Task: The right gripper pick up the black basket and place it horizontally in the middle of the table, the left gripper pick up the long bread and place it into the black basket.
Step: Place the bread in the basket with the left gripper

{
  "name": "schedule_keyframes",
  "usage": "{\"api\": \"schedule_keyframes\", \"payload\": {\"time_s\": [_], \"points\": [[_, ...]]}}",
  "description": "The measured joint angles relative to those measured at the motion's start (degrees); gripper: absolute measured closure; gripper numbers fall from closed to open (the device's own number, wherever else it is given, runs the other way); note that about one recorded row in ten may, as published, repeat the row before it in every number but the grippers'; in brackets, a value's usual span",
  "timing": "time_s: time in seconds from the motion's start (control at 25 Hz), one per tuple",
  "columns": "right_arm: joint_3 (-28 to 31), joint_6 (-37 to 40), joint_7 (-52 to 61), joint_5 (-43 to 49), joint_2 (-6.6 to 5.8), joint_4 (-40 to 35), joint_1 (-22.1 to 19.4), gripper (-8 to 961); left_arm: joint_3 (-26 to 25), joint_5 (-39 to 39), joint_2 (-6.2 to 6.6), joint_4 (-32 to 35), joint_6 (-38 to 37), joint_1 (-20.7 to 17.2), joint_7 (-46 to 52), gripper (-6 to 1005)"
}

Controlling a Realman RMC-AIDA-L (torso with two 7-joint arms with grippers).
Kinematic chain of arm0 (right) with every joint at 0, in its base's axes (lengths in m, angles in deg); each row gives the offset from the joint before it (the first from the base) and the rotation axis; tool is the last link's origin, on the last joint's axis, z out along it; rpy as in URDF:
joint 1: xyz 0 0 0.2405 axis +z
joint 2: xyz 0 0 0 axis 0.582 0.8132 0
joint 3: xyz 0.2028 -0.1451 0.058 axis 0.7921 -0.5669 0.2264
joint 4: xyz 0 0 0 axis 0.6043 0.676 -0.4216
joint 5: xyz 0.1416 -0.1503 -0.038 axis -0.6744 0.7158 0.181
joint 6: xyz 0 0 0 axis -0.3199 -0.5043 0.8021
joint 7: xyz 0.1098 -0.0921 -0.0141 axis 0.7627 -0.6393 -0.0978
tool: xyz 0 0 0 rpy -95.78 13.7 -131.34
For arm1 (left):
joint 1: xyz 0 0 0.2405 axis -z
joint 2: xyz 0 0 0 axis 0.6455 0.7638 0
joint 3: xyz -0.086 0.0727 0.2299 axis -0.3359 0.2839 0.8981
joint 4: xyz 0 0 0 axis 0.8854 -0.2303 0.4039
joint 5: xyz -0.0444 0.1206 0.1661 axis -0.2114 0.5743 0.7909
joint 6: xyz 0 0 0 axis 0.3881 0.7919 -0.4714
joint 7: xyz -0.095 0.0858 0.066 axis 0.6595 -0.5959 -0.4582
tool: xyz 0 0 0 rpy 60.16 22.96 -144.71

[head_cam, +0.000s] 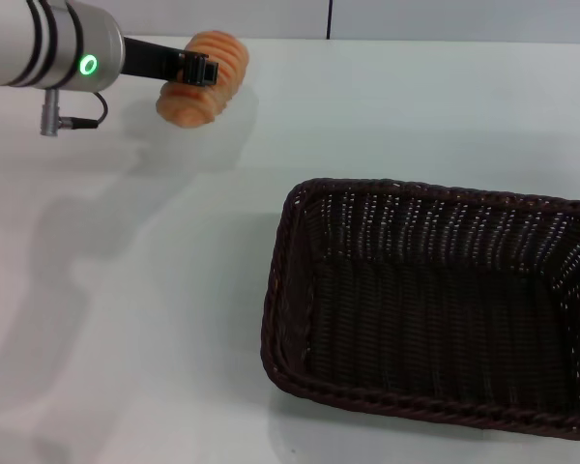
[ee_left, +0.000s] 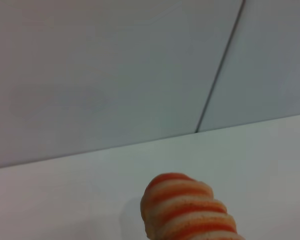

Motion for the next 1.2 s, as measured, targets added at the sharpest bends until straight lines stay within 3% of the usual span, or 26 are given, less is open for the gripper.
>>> {"api": "schedule_keyframes", "payload": {"time_s": [0.16,0.4,0.6,0.88,1.04,1.2], "points": [[0.0,0.0,0.0,0.0,0.00,0.0,0.0,587,-3.0,-4.2,0.05,-2.2,3.3,-0.3,-4.9,644],[0.0,0.0,0.0,0.0,0.00,0.1,0.1,587,-13.5,-18.1,0.13,-6.6,17.0,0.2,-15.5,669],[0.1,0.0,0.0,-0.1,0.00,0.1,0.1,587,-19.2,-26.7,0.20,-10.7,28.5,0.5,-20.3,690],[0.2,0.0,0.0,-0.2,-0.07,0.0,0.5,588,-21.0,-38.6,0.35,-12.3,39.0,1.1,-23.9,767],[0.2,0.0,0.0,-0.3,-0.09,-0.2,0.7,588,-20.9,-48.1,0.29,-8.7,42.2,0.7,-27.8,797],[0.2,0.0,0.0,-0.3,-0.09,-0.3,0.8,588,-20.6,-51.8,-0.01,-2.7,42.1,0.5,-31.1,817]]}}
